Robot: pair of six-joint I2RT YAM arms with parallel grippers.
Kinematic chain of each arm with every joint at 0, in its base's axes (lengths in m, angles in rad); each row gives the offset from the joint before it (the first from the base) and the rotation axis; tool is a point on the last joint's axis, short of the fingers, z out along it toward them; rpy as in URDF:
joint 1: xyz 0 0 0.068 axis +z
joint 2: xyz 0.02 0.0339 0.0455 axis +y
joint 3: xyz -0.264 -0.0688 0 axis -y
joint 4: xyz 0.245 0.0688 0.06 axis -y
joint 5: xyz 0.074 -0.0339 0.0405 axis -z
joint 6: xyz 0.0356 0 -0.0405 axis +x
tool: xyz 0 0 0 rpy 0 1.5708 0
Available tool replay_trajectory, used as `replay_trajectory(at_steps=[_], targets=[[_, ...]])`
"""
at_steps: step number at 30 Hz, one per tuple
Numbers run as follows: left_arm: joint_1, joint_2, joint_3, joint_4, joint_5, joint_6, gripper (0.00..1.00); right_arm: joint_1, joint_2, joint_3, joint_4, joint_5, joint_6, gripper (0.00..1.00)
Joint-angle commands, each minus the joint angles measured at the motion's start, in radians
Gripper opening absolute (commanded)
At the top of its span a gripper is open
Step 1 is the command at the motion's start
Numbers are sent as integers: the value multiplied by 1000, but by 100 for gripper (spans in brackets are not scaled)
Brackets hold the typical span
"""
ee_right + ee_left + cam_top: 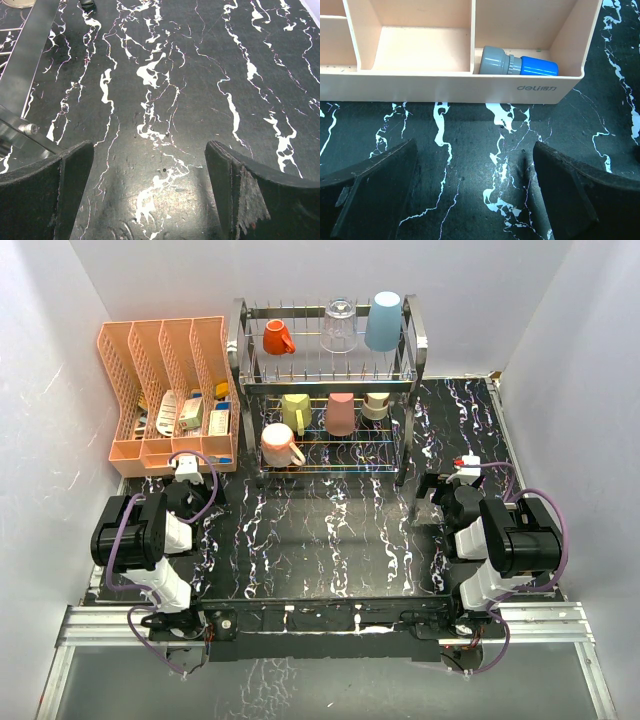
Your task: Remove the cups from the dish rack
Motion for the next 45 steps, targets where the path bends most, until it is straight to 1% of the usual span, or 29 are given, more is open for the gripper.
replay_trajectory(at_steps=[1,11,12,14,16,17,19,21,23,24,26,27,28,29,30,31,33,37,40,45], targets=[[-2,-3,4,23,10,6,97,2,-19,25,47,-3,-8,98],[-4,0,9,15,13,11,97,2,-20,25,47,-3,-7,98],[-4,-3,8,17,21,12,97,3,-27,25,51,23,1,98],[0,-18,6,13,41,9,97,3,-100,69,-91,131,39,98],[13,-83,33,-101,30,-14,97,3,-178,168,-374,218,65,98],[20,-123,56,-180,37,-16,97,3,-209,218,-475,234,68,98],[25,-213,110,-360,56,21,97,3,-276,237,-594,238,68,98],[27,-296,156,-527,61,49,97,2,-366,209,-639,246,99,98],[50,-395,195,-658,102,49,97,2,-477,192,-718,279,183,98],[63,-457,212,-723,130,51,97,3,-531,194,-773,318,250,98],[80,-544,255,-869,181,70,97,0,-639,213,-931,373,441,98],[86,-580,280,-946,210,82,97,-9,-696,230,-996,329,507,98],[92,-614,310,-1030,239,95,97,-11,-763,237,-1024,241,490,98],[99,-644,337,-1138,269,108,97,-10,-803,239,-1031,147,475,98],[101,-666,371,-1209,288,113,97,-10,-840,240,-1049,73,473,98],[104,-686,405,-1285,304,115,97,-9,-864,243,-1064,13,470,98],[113,-711,469,-1422,344,127,97,0,-887,270,-1135,-50,465,98],[118,-727,576,-1628,366,175,97,93,-910,312,-1222,-73,415,98],[120,-728,626,-1704,360,209,97,172,-912,328,-1258,-60,400,98],[122,-700,702,-1786,378,219,97,311,-887,350,-1302,-4,391,98]])
